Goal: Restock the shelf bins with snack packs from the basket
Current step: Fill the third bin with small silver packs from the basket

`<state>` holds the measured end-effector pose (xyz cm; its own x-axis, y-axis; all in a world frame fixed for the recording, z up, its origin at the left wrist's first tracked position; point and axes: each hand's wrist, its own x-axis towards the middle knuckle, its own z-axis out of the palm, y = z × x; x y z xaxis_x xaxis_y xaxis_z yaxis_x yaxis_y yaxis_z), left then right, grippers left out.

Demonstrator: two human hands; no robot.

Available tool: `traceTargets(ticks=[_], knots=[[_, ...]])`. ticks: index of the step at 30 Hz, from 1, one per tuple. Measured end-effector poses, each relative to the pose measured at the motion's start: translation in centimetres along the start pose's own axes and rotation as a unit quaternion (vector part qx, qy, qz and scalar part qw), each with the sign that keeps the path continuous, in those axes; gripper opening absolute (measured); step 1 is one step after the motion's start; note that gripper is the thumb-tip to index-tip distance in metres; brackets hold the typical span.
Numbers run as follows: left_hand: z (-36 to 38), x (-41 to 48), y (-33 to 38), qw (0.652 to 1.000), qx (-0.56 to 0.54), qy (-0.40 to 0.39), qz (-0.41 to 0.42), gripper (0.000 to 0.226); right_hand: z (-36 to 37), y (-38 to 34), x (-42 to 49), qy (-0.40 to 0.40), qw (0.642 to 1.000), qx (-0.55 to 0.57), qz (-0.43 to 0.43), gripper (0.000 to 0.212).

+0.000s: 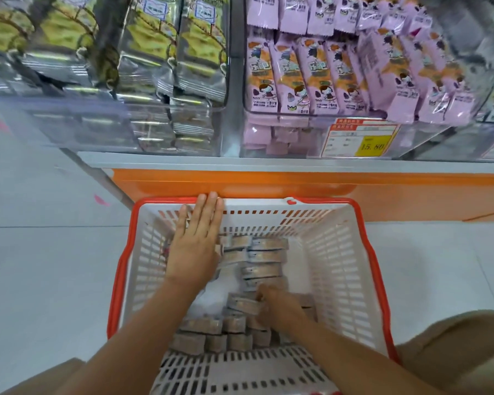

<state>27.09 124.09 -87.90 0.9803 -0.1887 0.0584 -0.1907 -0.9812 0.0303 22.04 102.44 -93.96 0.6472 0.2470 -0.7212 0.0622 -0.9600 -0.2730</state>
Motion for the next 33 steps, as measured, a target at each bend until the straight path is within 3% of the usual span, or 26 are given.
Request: traceTargets(ticks=[7, 11, 13, 15, 18, 22, 28, 31, 33], knots=[[-1.6, 0.2, 0.1, 0.997, 0.014, -0.069, -0.018, 0.107, -3.5, 0.6, -1.2, 0.123, 0.98, 0.137, -0.073, 0.033], [-3.5, 0.2, 1.1, 0.996, -0.048, -0.062, -0.029, 0.099, -8.1, 0.7, -3.7, 0.203, 0.946, 0.22, -0.126, 0.033], [-4.5, 0.2, 2.0, 0.994, -0.101, -0.031, 0.008, 0.084, -10.6, 0.5, -5.5, 0.223, 0.92, 0.284, -0.153, 0.027], [-5.5, 0.4, 3.5, 0.975, -0.213, -0.019, 0.058, 0.063, -13.0, 0.2, -7.7, 0.255, 0.888, 0.337, -0.18, 0.02], [-8.5, 0.7, 6.5, 0.922, -0.374, -0.041, 0.091, 0.055, -16.0, -0.3, -10.7, 0.313, 0.841, 0.39, -0.207, 0.018], [-12.0, 1.8, 9.6, 0.883, -0.463, -0.012, 0.077, 0.036, -18.4, -0.1, -13.8, 0.367, 0.788, 0.429, -0.247, 0.022], [-16.4, 2.9, 12.7, 0.794, -0.607, 0.016, 0.031, 0.021, -19.4, 2.0, -17.0, 0.384, 0.801, 0.361, -0.282, 0.05], [-18.3, 3.5, 14.2, 0.796, -0.602, 0.023, 0.05, 0.017, -19.5, 2.8, -18.1, 0.403, 0.797, 0.348, -0.284, 0.045], [-19.1, 4.2, 14.9, 0.828, -0.553, 0.062, 0.067, 0.023, -20.6, 3.3, -19.0, 0.427, 0.782, 0.346, -0.292, 0.042]])
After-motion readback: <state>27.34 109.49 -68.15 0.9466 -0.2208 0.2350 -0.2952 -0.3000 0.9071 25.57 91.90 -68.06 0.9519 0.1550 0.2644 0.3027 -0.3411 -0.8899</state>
